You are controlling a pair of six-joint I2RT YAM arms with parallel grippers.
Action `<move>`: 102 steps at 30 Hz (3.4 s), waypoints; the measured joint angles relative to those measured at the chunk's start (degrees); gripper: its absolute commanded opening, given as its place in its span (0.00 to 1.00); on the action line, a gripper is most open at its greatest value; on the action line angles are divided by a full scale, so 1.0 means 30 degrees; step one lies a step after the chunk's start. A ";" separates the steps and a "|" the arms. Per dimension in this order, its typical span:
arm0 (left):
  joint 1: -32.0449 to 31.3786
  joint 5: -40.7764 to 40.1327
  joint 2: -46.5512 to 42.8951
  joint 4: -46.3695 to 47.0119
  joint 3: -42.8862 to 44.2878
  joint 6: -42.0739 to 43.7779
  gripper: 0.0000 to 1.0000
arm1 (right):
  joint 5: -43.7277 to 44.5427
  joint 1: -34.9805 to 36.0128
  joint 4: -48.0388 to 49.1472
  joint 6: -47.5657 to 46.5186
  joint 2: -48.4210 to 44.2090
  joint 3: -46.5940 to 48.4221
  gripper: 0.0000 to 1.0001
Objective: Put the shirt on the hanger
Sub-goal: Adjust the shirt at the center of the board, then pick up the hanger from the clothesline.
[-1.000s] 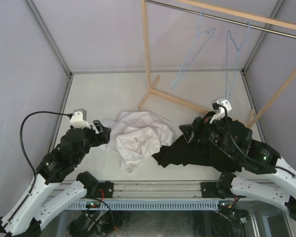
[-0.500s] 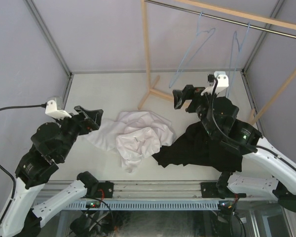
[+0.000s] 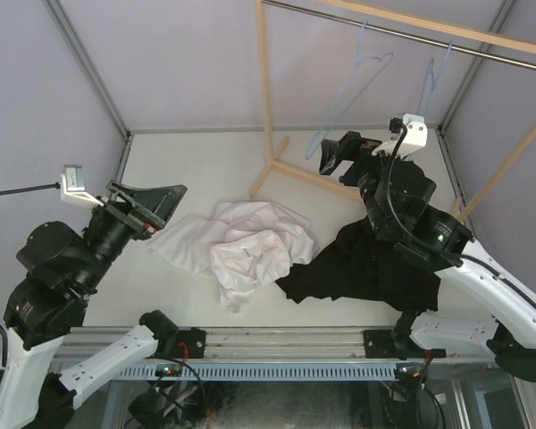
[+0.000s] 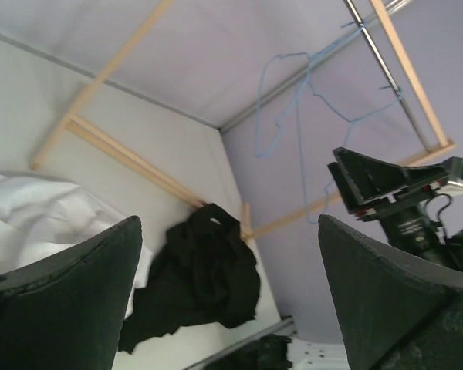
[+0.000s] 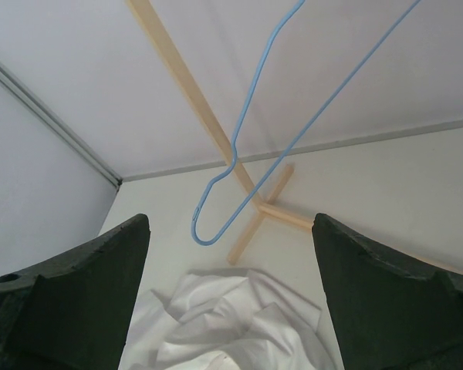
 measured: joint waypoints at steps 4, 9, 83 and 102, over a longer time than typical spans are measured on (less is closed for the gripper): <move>0.0000 0.1188 0.0641 -0.0080 0.0699 -0.1151 1.00 | 0.0073 -0.0015 -0.0022 -0.0007 -0.0408 -0.0066 0.86; 0.0000 0.1982 0.1348 -0.0357 0.1530 -0.1967 1.00 | 0.0102 -0.0219 -0.0022 -0.0066 -0.0984 -0.0109 0.86; 0.4124 -0.2186 -0.6841 -0.3818 -0.9318 0.6521 0.91 | -1.2888 -1.0375 0.7482 -0.2222 0.9675 0.4262 0.00; 0.4124 -0.2229 -0.6739 -0.3810 -0.9318 0.6375 0.90 | -1.3923 -1.0375 0.9952 -0.4240 0.6564 0.0984 0.00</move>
